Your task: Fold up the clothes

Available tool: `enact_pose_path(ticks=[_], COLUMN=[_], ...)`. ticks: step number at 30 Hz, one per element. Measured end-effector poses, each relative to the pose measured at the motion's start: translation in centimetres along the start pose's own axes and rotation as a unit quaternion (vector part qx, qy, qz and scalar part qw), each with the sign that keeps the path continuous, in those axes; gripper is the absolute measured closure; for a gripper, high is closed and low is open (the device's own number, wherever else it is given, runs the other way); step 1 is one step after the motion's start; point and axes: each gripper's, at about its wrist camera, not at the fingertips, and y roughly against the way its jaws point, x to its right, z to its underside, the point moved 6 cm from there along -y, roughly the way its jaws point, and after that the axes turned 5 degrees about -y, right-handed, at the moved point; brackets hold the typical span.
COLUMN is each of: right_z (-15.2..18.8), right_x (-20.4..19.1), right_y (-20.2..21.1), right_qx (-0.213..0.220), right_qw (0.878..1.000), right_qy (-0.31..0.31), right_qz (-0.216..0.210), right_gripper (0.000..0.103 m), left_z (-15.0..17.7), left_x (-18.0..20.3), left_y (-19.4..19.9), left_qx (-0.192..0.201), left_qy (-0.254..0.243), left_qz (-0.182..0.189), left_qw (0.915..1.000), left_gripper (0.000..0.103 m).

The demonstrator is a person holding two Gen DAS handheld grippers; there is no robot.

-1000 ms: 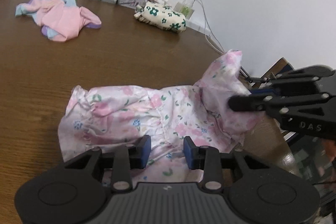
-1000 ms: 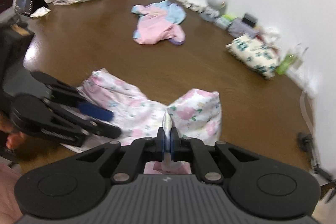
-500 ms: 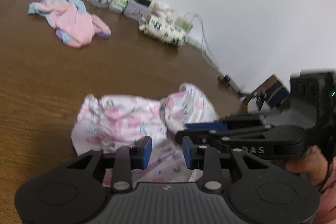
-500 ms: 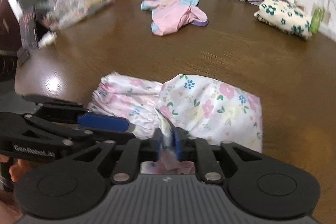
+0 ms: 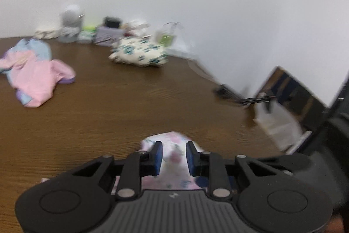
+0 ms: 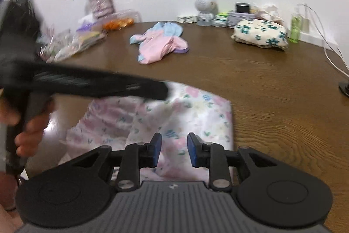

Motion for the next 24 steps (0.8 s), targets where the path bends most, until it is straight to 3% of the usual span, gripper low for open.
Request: enact_pose_path(ticks=[8, 11, 13, 17, 24], right_z=[2.0, 1.8, 1.2, -1.0, -2.8], right_x=[-1.0, -0.7, -0.1, 2.5, 4.2], right_y=[-1.5, -0.6, 0.9, 3.7, 0.4], right_qx=[-0.010, 0.002, 0.021, 0.075, 0.060], right_qw=[1.000, 1.000, 0.999, 0.997, 0.998], right_qy=[0.022, 0.010, -0.005, -0.024, -0.012], right_qz=[-0.008, -0.023, -0.036, -0.010, 0.006], right_gripper=[0.076, 0.076, 0.076, 0.076, 0.082], left_z=[2.5, 2.1, 1.7, 1.6, 4.8], left_x=[-2.6, -2.6, -1.8, 0.8, 2.9], left_y=[-2.0, -0.8, 0.9, 3.6, 2.0], left_qx=[-0.039, -0.023, -0.002, 0.010, -0.055], left_qy=[0.036, 0.042, 0.029, -0.027, -0.067], left_qz=[-0.019, -0.009, 0.001, 0.020, 0.006], left_qw=[0.9984, 0.9988, 0.9996, 0.9994, 0.9962], left_gripper=[0.089, 0.090, 0.089, 0.089, 0.089])
